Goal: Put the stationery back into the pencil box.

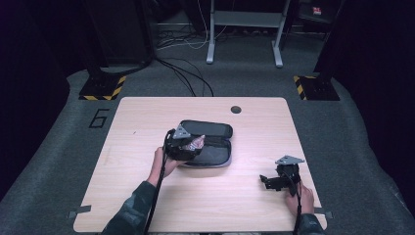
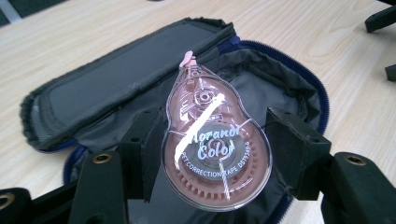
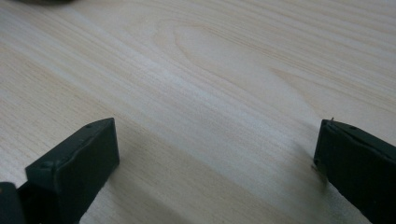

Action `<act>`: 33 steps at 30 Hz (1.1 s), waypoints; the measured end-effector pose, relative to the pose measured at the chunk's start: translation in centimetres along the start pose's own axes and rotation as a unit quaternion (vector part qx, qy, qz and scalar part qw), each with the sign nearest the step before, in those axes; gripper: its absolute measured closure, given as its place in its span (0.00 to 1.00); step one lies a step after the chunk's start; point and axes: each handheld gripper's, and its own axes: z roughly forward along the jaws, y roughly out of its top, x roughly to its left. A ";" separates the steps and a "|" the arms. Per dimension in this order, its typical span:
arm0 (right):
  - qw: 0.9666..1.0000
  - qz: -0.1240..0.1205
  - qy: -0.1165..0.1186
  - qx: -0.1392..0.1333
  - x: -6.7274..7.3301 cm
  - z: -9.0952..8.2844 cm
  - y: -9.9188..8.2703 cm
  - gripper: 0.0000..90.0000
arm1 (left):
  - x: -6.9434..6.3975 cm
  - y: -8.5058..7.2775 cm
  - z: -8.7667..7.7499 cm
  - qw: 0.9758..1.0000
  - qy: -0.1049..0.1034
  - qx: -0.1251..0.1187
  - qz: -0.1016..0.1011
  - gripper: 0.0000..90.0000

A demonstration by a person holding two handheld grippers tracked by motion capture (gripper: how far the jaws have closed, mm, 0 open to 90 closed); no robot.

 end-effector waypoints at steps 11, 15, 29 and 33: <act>1.000 0.000 0.000 0.000 0.0 0.0 0.0 0.00 | 0.3 -0.8 3.0 0.999 -0.001 0.038 -0.006 0.44; 1.000 0.000 0.000 0.000 0.0 0.0 0.0 0.00 | 0.3 -1.1 3.6 0.999 -0.005 0.048 -0.005 0.44; 1.000 0.000 0.000 0.000 0.0 0.0 0.0 0.00 | 0.0 -1.2 4.0 0.997 -0.015 0.071 -0.017 0.42; 1.000 0.000 0.000 0.000 0.0 0.0 0.0 0.00 | 0.3 -1.0 3.1 0.998 -0.017 0.058 -0.025 0.27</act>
